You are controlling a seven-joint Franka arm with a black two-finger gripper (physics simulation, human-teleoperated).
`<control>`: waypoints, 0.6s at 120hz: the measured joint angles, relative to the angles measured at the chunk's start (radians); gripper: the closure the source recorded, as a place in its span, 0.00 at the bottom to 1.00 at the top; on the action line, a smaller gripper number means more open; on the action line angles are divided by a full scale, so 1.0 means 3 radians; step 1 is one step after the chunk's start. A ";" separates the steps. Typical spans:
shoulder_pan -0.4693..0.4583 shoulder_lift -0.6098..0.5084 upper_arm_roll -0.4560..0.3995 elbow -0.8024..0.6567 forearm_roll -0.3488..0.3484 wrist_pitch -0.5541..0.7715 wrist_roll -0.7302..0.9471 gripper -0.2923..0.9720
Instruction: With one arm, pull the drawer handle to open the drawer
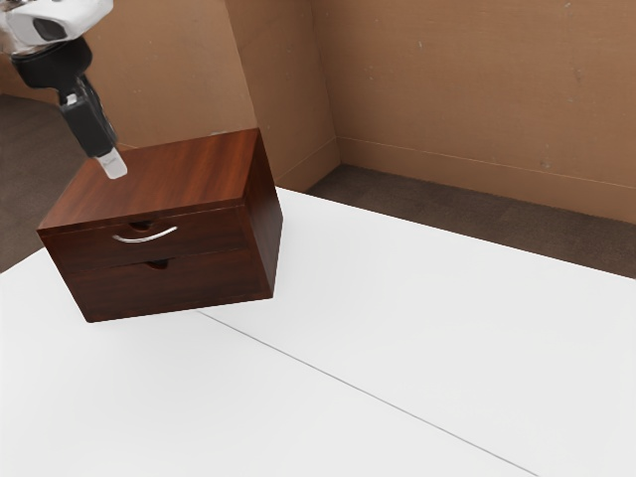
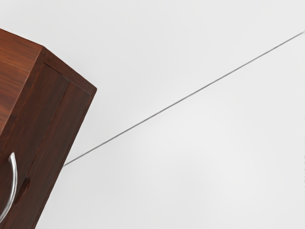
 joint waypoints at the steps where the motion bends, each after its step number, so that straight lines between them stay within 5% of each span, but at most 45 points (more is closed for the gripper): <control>1: -0.0002 0.0006 0.0000 0.0001 -0.0002 0.0000 0.0005 0.23; 36: -0.0232 0.0081 0.0061 -0.0230 -0.0008 -0.0039 0.0158 0.23; 57: -0.0249 -0.0896 0.0314 -0.1770 0.0318 0.0511 0.0308 0.23; 72: -0.0234 -0.0986 0.0493 -0.2076 0.0551 0.0981 0.0615 0.23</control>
